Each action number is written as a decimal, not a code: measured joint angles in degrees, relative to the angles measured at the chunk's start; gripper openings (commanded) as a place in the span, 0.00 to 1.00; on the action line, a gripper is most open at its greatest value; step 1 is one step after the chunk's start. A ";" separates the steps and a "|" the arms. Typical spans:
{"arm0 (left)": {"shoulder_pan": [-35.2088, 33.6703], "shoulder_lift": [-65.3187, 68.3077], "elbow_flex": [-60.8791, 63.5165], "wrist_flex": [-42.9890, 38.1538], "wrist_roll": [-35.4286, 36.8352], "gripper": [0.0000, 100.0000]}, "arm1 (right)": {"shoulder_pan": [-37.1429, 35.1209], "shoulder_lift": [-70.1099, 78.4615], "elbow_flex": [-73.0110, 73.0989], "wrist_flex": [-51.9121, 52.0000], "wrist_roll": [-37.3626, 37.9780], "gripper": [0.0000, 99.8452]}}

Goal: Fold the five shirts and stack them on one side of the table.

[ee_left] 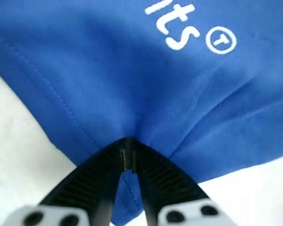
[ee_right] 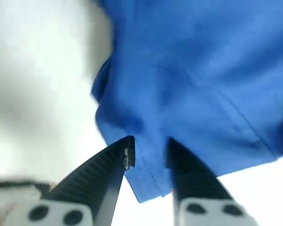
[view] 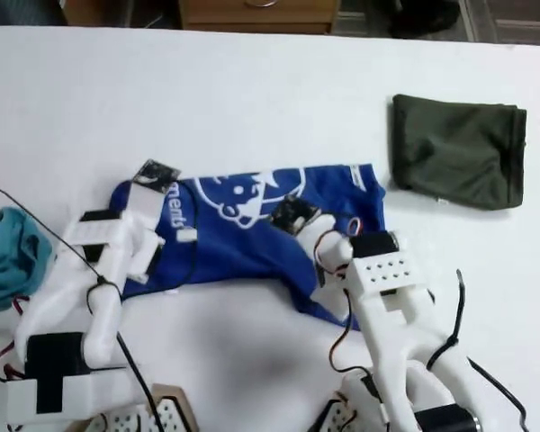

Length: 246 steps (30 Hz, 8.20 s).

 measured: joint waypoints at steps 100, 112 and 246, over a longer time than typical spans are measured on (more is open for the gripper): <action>0.00 0.00 0.18 -0.26 0.00 0.03 | -3.16 56.18 -85.01 23.03 -20.75 0.02; 0.00 0.00 0.18 -0.26 0.00 0.03 | -14.51 65.23 -83.96 18.20 -27.60 0.02; -15.56 14.24 -31.82 20.66 14.33 0.21 | 15.65 18.29 -61.71 27.43 -19.08 0.02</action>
